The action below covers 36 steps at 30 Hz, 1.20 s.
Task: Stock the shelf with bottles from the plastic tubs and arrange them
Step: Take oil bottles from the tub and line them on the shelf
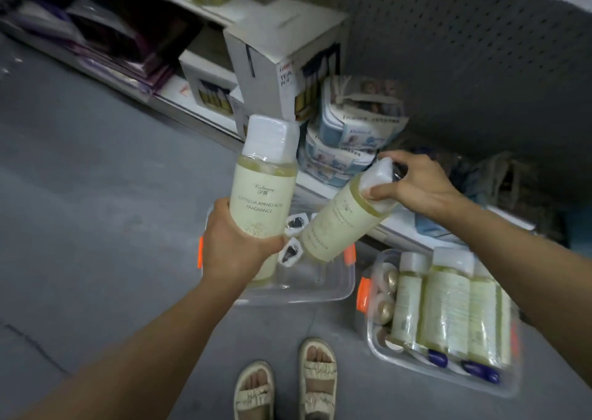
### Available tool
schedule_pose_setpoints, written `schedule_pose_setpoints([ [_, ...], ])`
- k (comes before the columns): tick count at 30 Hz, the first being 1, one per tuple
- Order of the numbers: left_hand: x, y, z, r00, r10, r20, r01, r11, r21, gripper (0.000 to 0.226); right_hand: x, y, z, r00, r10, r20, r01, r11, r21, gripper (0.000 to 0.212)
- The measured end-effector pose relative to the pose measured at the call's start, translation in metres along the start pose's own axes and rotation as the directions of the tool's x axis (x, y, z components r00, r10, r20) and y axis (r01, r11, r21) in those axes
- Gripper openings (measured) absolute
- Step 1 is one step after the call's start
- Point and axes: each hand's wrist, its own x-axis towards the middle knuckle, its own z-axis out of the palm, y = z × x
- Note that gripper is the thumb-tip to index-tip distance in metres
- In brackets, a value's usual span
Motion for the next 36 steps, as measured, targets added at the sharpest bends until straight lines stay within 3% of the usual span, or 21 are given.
schedule_pose_setpoints([
  [8, -0.035, 0.098, -0.071, 0.995, 0.087, -0.049, -0.089, 0.995, -0.041, 0.076, -0.057, -0.115, -0.101, 0.984, -0.169, 0.051, 0.171, 0.985, -0.035, 0.074],
  [21, -0.088, 0.273, -0.179, 0.939, 0.332, -0.086, -0.341, 0.929, -0.14, 0.078, -0.163, -0.27, -0.266, 0.941, -0.325, -0.098, 0.318, 0.944, -0.087, 0.064],
  [36, -0.135, 0.415, -0.238, 0.852, 0.513, -0.107, -0.524, 0.83, -0.192, 0.074, -0.251, -0.355, -0.418, 0.865, -0.388, -0.317, 0.437, 0.894, 0.096, 0.066],
])
